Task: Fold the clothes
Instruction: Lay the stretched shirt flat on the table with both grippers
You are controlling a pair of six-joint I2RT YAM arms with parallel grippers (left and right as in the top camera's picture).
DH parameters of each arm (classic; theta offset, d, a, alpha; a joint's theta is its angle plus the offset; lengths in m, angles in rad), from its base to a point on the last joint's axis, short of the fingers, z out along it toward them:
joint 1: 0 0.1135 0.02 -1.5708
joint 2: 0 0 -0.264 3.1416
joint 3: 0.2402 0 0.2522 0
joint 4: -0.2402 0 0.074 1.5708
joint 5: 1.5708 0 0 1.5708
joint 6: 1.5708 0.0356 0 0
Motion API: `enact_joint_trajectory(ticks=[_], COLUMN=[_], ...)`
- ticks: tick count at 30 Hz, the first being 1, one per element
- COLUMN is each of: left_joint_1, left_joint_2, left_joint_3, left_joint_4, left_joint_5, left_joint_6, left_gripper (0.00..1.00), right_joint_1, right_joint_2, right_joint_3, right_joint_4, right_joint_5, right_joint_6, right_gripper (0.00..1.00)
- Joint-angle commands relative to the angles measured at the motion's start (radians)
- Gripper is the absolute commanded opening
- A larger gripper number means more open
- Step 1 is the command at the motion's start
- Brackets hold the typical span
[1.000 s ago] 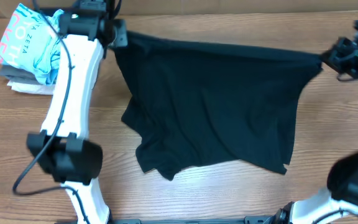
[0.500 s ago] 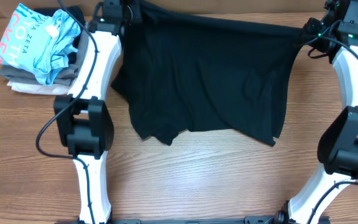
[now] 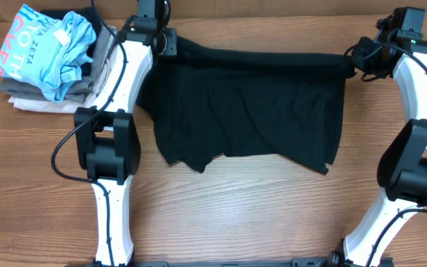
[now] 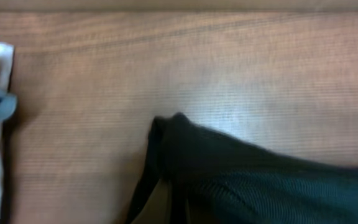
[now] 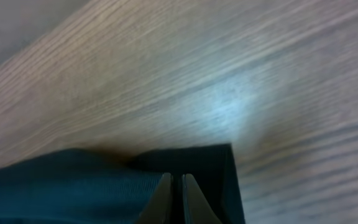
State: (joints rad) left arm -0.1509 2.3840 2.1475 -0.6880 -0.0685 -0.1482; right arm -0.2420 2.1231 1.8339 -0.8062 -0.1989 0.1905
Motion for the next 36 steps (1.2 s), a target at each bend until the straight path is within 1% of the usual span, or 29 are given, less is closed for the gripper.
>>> enact_joint_trajectory(ticks=[1, 5, 10, 23, 25, 26, 27, 28, 30, 32, 33, 36], left_joint_1=[0.009, 0.008, 0.008, 0.015, 0.015, 0.015, 0.015, 0.015, 0.015, 0.015, 0.015, 0.015], left_joint_2=[-0.124, -0.133, -0.100, -0.091, -0.091, -0.091, -0.091, -0.091, -0.091, -0.091, -0.092, -0.092], left_joint_3=[0.010, 0.009, -0.031, -0.167, -0.183, -0.189, -0.193, -0.195, -0.195, -0.195, -0.193, -0.167], left_joint_4=[-0.078, -0.230, -0.385, -0.412, -0.412, -0.416, -0.418, -0.425, -0.434, -0.442, -0.450, -0.489], left_joint_5=[0.014, 0.017, 0.013, -0.009, -0.028, -0.036, -0.039, -0.039, -0.039, -0.034, -0.028, -0.015], left_joint_6=[0.048, 0.051, 0.056, 0.067, 0.067, 0.067, 0.067, 0.067, 0.068, 0.081, 0.082, 0.082], left_gripper=[0.04, 0.04, 0.04, 0.04, 0.06, 0.08, 0.13, 0.18, 0.25, 0.26, 0.29, 0.44], right_joint_1=[-0.008, -0.008, -0.008, -0.009, -0.009, -0.010, -0.010, -0.010, -0.010, -0.010, -0.010, -0.011], right_joint_2=[-0.013, -0.013, -0.012, -0.011, -0.011, -0.011, -0.011, -0.011, -0.011, -0.011, -0.011, -0.018], right_joint_3=[0.065, 0.059, 0.012, -0.136, -0.150, -0.154, -0.155, -0.155, -0.155, -0.154, -0.154, -0.131], right_joint_4=[-0.076, -0.222, -0.297, -0.245, -0.237, -0.235, -0.235, -0.236, -0.246, -0.267, -0.275, -0.299], right_joint_5=[-0.012, -0.011, -0.005, 0.008, 0.008, 0.008, 0.008, 0.008, 0.007, 0.002, -0.006, -0.028], right_joint_6=[0.005, 0.005, -0.007, -0.007, -0.007, -0.007, -0.007, -0.007, -0.006, -0.003, -0.002, -0.003], right_gripper=[0.04, 0.04, 0.04, 0.05, 0.12, 0.16, 0.24, 0.34, 0.42, 0.44, 0.44, 0.44])
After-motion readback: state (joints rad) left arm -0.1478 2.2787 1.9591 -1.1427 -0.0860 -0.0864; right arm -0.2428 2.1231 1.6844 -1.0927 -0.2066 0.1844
